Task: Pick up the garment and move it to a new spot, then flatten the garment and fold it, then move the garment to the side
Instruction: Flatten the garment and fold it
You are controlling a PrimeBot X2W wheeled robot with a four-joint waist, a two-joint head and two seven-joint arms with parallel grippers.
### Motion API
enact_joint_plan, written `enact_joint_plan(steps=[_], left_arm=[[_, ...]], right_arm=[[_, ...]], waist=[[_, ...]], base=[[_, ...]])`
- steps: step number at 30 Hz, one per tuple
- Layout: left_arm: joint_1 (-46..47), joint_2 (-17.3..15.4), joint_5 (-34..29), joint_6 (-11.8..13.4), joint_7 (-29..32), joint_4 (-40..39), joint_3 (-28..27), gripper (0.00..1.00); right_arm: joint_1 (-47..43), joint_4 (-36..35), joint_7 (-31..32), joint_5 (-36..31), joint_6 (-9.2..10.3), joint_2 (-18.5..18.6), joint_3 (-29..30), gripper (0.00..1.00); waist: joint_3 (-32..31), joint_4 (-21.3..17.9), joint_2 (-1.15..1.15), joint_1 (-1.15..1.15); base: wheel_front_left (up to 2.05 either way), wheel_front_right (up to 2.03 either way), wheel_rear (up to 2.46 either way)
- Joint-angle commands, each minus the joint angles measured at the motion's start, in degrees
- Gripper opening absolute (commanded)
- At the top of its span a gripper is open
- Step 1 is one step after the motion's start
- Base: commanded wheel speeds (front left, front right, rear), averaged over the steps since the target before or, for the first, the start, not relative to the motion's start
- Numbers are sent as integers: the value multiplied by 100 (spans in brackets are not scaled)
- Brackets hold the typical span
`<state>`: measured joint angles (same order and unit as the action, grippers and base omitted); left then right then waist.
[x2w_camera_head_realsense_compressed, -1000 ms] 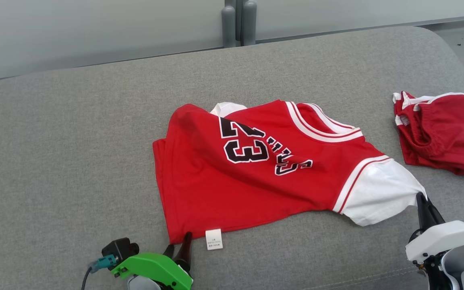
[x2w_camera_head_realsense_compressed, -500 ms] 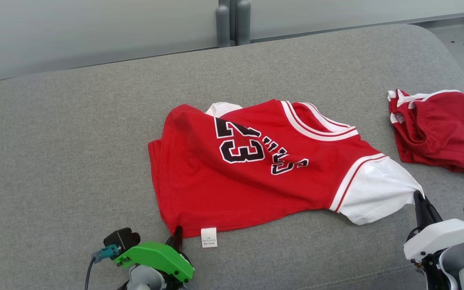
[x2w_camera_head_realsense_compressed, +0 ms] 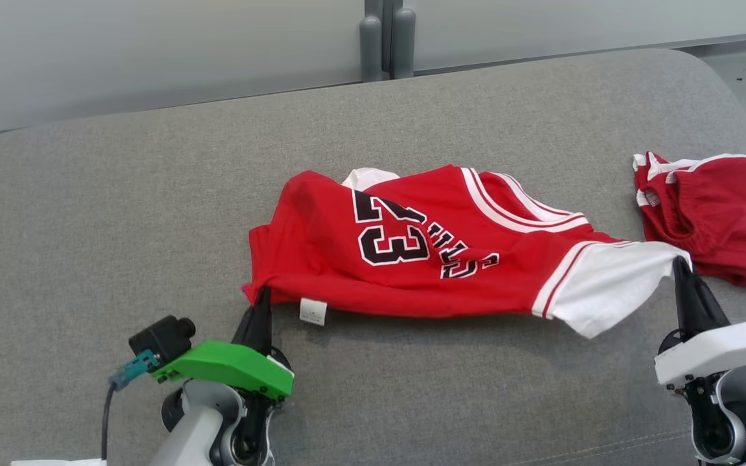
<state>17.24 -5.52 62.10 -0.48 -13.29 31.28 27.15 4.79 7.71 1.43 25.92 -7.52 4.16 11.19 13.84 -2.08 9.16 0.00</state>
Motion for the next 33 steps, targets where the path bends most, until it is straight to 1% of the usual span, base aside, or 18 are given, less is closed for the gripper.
enact_joint_plan(steps=[1, 4, 5, 10, 11, 12, 16, 20, 27, 33], left_arm=[[103, -101, -74, 67, -52, -195, -70, 0], [123, -188, -194, 166, -96, -730, -150, 0], [123, -188, -194, 166, -96, -730, -150, 0], [154, -394, -399, 362, -138, -1694, -277, 0], [160, -442, -437, 404, -140, -1882, -307, 0], [184, -535, -500, 490, -141, -2286, -364, 0], [243, -736, -605, 662, -101, -3048, -496, 0], [299, -947, -646, 836, 20, -3778, -657, 0], [513, -1281, -627, 1170, 349, -4971, -950, 0], [757, -1521, -627, 1398, 709, -5678, -1078, 0]], right_arm=[[17, -164, -1, 61, 6, 63, -23, 0], [87, -524, 73, 114, 6, 133, -110, 0], [87, -524, 73, 114, 6, 133, -110, 0], [196, -1145, 292, 175, 4, 268, -235, 0], [229, -1285, 345, 200, 4, 289, -264, 0], [281, -1576, 449, 250, 4, 332, -293, 0], [390, -2172, 633, 426, 3, 358, -314, 0], [525, -2806, 812, 648, 3, 383, -244, 0], [821, -3840, 1163, 976, 3, 272, 56, 0], [1161, -4420, 1441, 1016, 3, 243, 261, 0]], waist=[[-52, 15, 1, 0], [-127, 20, 1, 0], [-127, 20, 1, 0], [-259, 8, 1, 0], [-287, 1, 1, 0], [-339, -10, 1, 0], [-447, -44, 1, 0], [-534, -100, 1, 0], [-601, -186, 1, 0], [-597, -240, 1, 0]], base=[[0, 0, 0], [0, 0, 0], [0, 0, 0], [0, 0, 0], [0, 0, 0], [0, 0, 0], [0, 0, 0], [0, 0, 0], [0, 0, 0], [0, 0, 0]])
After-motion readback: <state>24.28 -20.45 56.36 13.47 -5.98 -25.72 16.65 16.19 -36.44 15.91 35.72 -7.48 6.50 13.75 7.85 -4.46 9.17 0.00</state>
